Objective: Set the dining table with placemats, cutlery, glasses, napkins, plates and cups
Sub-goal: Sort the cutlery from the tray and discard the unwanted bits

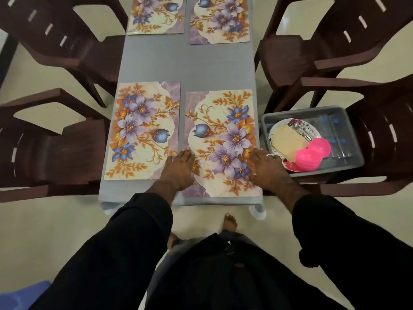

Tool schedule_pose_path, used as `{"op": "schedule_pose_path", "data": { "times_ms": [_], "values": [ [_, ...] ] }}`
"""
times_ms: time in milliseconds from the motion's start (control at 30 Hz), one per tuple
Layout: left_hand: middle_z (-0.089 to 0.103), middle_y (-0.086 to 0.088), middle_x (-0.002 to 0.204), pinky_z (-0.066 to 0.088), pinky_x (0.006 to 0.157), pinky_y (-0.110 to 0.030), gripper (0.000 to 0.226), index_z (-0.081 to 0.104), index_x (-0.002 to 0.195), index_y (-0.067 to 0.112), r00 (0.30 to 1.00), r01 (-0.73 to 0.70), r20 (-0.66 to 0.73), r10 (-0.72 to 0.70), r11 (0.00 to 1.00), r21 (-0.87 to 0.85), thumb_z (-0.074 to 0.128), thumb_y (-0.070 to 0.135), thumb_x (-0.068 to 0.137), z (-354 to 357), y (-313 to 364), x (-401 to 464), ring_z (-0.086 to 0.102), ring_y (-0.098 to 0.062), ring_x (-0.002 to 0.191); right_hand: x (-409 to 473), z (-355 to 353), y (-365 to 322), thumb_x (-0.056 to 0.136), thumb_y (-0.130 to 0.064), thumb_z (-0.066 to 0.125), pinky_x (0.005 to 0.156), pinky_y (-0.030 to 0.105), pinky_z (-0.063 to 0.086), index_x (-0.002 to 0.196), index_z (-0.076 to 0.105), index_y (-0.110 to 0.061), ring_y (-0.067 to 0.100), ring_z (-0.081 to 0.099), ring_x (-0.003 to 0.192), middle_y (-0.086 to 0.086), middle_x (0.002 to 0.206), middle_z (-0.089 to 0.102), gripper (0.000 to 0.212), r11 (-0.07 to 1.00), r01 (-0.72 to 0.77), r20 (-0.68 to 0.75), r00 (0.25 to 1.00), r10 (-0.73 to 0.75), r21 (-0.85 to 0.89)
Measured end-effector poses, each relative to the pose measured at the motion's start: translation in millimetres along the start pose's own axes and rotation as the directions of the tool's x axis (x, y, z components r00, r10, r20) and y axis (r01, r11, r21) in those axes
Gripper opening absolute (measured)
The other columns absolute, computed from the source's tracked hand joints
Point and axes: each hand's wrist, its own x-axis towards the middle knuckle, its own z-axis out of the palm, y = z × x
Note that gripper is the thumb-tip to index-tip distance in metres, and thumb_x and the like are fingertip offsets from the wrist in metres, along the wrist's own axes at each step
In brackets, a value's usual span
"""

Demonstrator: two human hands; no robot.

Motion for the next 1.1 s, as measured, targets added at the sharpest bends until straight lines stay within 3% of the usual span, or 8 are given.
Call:
{"op": "schedule_pose_path", "data": {
  "times_ms": [533,1100],
  "values": [
    [0.005,-0.004,0.180,0.013,0.131,-0.053,0.107,0.008,0.171,0.021,1.000,0.015,-0.007,-0.015,1.000,-0.015,0.069,0.063,0.094,5.6,0.2,-3.7,0.007,-0.026,0.166,-2.7,5.9,-4.9,0.088,-0.063,0.069,0.115,0.057,0.037,0.156,0.031,-0.020,0.033,0.039,0.147,0.005,0.167,0.030,0.089,1.000,-0.011,0.004,1.000,0.011,-0.008],
    [0.005,-0.005,0.180,0.012,0.131,-0.053,0.103,0.008,0.171,0.020,1.000,0.017,-0.007,-0.017,0.999,-0.038,0.068,0.059,0.097,7.0,3.8,-10.3,0.005,-0.026,0.166,-7.0,7.2,-6.7,0.091,-0.063,0.066,0.120,0.057,0.029,0.162,0.022,-0.020,0.035,0.034,0.151,0.005,0.172,0.022,0.095,0.999,-0.032,0.046,0.998,0.031,0.010]
  ]
}}
